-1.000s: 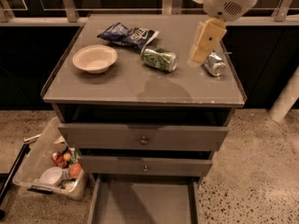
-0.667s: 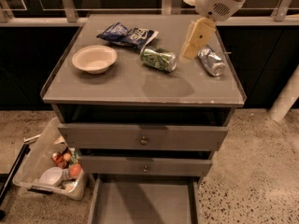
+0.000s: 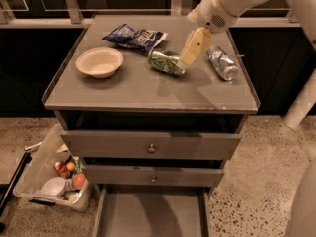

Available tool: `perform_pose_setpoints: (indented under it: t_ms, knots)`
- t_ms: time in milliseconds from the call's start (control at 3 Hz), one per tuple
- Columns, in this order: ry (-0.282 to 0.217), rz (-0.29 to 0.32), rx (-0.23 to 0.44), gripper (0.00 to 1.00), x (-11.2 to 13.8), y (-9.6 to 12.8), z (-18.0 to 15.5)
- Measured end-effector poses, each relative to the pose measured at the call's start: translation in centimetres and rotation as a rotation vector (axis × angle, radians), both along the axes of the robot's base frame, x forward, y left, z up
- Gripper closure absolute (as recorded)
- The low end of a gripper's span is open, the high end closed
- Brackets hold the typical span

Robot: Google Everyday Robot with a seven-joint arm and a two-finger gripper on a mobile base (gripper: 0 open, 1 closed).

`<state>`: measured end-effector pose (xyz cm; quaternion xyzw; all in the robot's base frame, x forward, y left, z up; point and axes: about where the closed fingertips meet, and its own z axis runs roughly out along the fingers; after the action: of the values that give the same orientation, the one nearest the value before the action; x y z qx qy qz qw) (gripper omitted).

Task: Place green can into bottom drawer

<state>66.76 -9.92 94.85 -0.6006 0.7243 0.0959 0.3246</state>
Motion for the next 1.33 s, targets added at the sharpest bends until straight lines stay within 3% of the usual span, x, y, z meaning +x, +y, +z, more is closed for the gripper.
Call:
perform_pose_setpoints:
  t_ms: [667,1333]
  knots:
    - [0.125,-0.027,0.058,0.0,1.9,1.3,-4.8]
    - [0.194,-0.044,0.065,0.0,3.3,2.9,-7.8]
